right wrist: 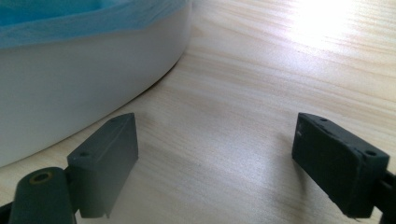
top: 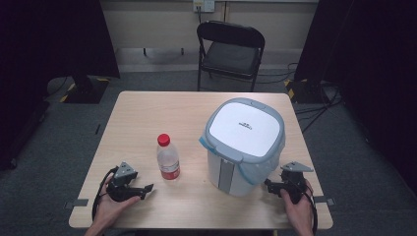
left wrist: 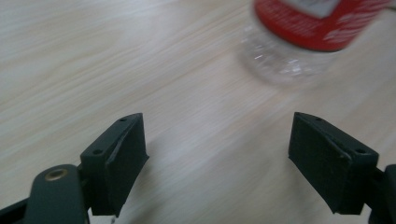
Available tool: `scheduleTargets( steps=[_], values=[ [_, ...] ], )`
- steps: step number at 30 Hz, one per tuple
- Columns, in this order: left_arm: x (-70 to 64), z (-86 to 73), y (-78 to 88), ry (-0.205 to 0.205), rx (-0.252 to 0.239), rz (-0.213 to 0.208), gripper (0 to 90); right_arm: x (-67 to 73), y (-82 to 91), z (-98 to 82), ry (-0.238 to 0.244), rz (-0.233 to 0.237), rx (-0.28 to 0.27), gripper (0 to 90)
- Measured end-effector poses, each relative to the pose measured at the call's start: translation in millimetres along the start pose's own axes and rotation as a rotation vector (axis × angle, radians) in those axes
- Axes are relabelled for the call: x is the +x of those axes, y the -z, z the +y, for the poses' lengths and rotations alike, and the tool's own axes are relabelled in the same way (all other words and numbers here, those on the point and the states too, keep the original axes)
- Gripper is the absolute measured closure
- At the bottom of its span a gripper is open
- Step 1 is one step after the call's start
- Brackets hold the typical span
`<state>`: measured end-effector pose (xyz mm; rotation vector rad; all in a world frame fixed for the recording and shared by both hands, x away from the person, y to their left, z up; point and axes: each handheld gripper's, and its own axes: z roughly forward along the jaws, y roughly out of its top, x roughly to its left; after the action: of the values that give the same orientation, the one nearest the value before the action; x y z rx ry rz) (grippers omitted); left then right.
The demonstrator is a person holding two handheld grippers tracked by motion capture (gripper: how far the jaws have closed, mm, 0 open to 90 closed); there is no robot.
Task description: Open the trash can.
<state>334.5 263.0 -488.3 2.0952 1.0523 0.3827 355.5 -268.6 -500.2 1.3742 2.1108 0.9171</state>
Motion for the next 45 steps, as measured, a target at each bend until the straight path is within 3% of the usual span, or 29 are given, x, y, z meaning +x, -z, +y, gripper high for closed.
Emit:
scheduleTargets(
  steps=[4,9,11,14,19,27,32,33,37,45],
  values=[
    [-14.5,12.5,-5.2,-0.033,-0.037,-0.048,16.6,0.0,0.0,0.0,-0.001,-0.001,0.0,13.1],
    [-18.7,21.7,-9.7,-0.032,-0.046,-0.054,16.2,0.0,0.0,0.0,-0.001,-0.001,0.0,13.1],
    [-21.7,27.8,-10.9,-0.06,-0.061,-0.043,16.0,0.0,0.0,0.0,-0.001,-0.001,0.0,13.1],
    [-22.6,32.0,-11.3,-0.055,-0.072,-0.049,16.0,0.0,0.0,0.0,-0.002,-0.001,0.0,13.1],
    [-26.3,41.2,-16.8,-0.081,-0.086,-0.057,15.8,0.1,-0.1,0.1,-0.003,-0.001,-0.001,13.1],
    [-31.2,56.6,-25.0,-0.076,-0.125,-0.055,15.9,0.3,-0.1,0.1,-0.005,-0.002,0.0,13.1],
    [-34.9,61.4,-28.6,-0.112,-0.131,-0.054,26.6,0.3,-0.1,0.1,-0.005,-0.002,0.0,13.1],
    [-35.2,61.0,-28.6,-0.098,-0.137,-0.049,27.2,0.3,-0.1,0.1,-0.004,-0.002,0.0,13.1],
    [-32.3,59.5,-25.5,-0.11,-0.13,-0.033,27.7,0.3,-0.1,0.1,-0.004,-0.002,0.0,13.1],
    [-12.3,49.6,-12.2,-0.071,-0.132,0.015,28.1,0.3,-0.1,0.1,-0.005,-0.002,0.0,13.1]
  ],
)
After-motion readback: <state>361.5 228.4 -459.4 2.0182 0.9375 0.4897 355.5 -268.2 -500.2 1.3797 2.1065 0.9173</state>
